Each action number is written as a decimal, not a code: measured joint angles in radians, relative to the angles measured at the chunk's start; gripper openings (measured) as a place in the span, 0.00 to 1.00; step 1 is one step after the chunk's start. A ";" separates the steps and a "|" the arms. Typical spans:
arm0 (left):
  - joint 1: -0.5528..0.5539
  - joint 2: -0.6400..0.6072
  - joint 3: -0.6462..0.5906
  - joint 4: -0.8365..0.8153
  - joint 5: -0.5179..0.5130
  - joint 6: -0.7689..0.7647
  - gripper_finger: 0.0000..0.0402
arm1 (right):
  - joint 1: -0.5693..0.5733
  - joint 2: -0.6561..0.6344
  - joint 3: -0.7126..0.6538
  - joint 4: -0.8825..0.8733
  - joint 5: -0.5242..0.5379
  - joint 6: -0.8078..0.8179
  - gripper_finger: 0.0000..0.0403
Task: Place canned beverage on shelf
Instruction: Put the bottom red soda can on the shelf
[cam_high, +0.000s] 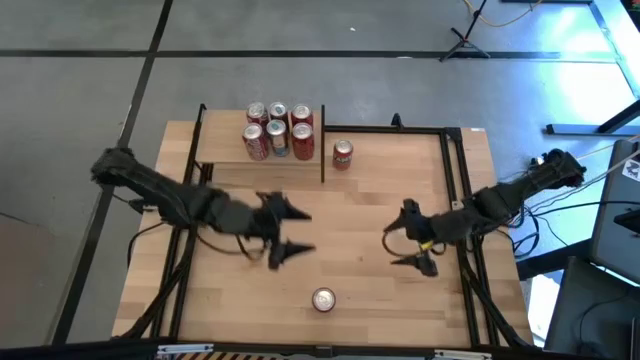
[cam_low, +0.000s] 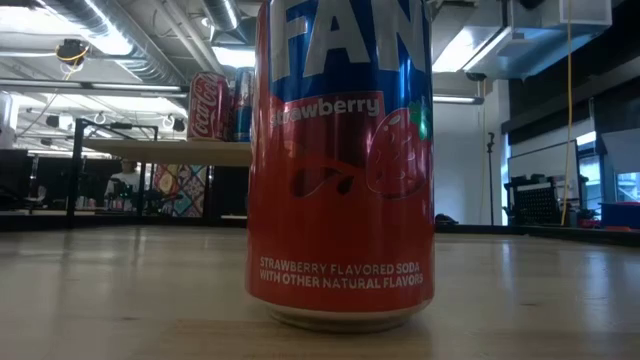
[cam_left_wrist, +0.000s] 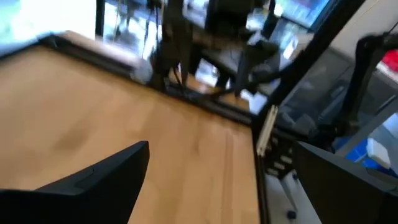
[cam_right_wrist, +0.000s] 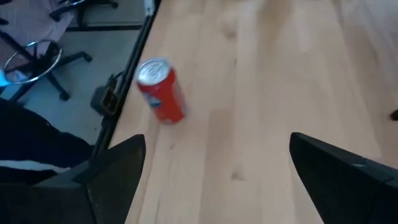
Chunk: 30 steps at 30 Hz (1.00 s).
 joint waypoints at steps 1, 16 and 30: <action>-0.023 0.030 0.008 -0.004 -0.018 -0.030 0.96 | 0.021 0.000 0.000 -0.006 0.010 0.015 0.96; -0.198 0.498 0.247 -0.042 -0.126 -0.064 0.96 | 0.225 0.006 0.000 -0.042 0.017 0.180 0.96; -0.230 0.661 0.249 -0.078 -0.134 -0.177 0.96 | 0.283 0.062 0.000 -0.035 0.085 0.222 0.96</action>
